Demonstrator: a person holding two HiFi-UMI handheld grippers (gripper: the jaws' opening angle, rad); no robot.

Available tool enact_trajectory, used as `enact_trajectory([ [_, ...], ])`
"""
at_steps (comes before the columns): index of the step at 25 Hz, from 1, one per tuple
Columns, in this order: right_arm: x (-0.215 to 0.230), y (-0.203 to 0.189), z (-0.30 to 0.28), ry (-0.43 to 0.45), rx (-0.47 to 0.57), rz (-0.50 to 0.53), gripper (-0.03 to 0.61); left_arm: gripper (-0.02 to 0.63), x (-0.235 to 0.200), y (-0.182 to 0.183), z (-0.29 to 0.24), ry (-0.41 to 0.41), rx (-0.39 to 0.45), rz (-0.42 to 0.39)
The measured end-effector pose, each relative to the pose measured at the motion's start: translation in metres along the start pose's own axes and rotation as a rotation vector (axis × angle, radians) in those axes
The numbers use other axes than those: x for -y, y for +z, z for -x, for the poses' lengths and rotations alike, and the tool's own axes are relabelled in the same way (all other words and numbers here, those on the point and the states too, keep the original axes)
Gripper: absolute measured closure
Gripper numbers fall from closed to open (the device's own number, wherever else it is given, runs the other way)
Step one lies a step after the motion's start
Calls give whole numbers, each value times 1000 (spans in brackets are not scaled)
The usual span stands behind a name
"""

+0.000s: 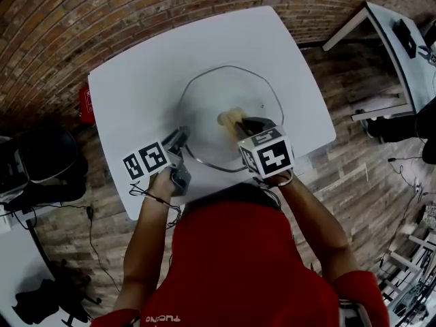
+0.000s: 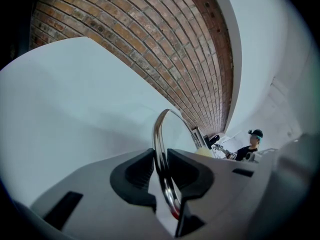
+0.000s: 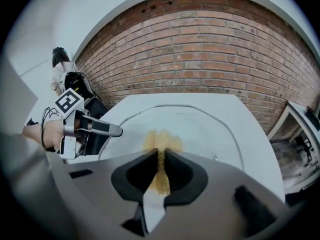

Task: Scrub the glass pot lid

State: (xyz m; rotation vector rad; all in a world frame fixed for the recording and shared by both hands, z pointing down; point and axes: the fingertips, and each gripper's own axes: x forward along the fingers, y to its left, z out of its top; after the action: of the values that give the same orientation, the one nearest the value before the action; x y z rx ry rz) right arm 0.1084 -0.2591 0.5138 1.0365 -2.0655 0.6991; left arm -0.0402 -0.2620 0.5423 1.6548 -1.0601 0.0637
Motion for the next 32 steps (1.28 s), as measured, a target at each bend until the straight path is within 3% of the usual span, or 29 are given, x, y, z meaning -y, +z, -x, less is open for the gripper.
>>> enact_trajectory([
  [8, 0, 20, -39, -16, -12, 30, 525, 523, 2, -1, 1, -3, 3, -13],
  [19, 1, 24, -43, 4, -8, 12, 523, 523, 2, 5, 1, -11, -1, -48],
  [23, -3, 24, -37, 52, 19, -2, 449, 478, 6, 7, 8, -2, 21, -79],
  [27, -1, 30, -18, 66, 68, -11, 431, 440, 8, 15, 24, 36, 77, -138],
  [32, -5, 53, 17, 118, 220, -30, 431, 440, 33, 47, 59, 40, 268, -270],
])
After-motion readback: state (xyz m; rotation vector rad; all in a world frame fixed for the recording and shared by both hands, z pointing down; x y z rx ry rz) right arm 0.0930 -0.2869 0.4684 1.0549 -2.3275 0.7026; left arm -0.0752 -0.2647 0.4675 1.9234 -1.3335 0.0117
